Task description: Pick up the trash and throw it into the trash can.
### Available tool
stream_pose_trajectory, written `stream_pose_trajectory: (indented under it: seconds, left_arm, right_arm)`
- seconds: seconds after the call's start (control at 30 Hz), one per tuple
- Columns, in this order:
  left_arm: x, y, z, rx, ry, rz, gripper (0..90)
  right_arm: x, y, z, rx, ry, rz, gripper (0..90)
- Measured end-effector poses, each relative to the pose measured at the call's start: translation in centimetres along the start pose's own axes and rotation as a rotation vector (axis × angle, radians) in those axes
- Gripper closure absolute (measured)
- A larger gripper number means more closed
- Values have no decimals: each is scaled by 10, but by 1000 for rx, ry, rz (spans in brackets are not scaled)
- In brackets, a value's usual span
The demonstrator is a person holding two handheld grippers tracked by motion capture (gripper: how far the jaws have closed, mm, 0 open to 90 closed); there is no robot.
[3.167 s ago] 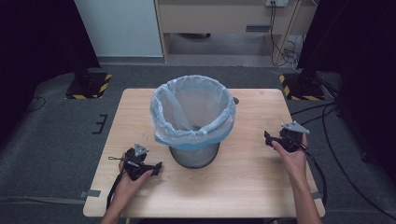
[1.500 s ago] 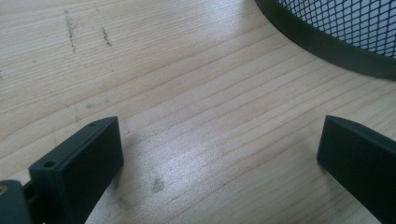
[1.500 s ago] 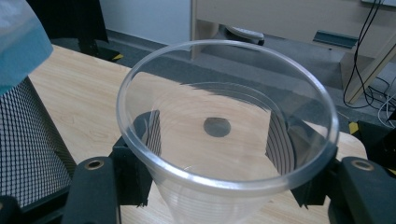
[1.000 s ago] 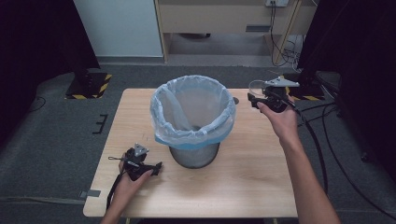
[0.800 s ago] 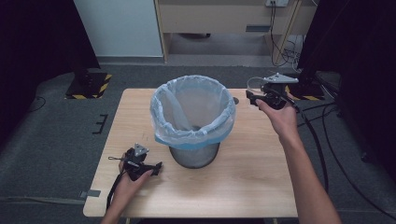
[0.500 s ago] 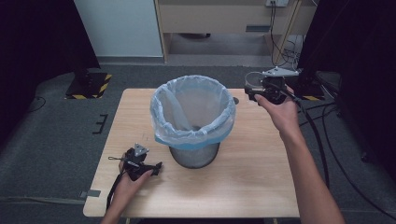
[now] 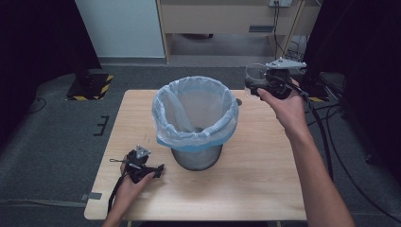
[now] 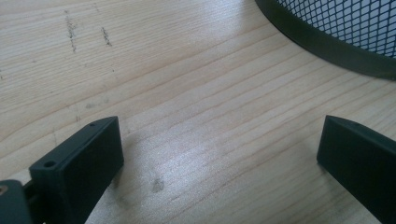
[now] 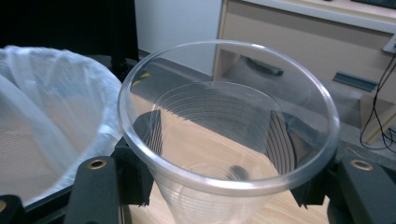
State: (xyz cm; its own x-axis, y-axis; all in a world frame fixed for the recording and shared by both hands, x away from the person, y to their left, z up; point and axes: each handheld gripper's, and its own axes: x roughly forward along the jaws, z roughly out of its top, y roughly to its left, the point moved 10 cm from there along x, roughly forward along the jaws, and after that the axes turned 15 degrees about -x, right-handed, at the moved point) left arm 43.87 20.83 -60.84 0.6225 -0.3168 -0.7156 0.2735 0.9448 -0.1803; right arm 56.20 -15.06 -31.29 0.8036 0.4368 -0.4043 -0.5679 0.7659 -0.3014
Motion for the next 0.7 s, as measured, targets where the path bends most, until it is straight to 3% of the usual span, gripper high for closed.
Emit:
stream_pose_trajectory:
  seconds: [0.7]
  left_arm:
    - [0, 0, 0, -1, -2, 0, 0]
  right_arm:
    - [-13, 18, 44, -54, -23, 25, 361]
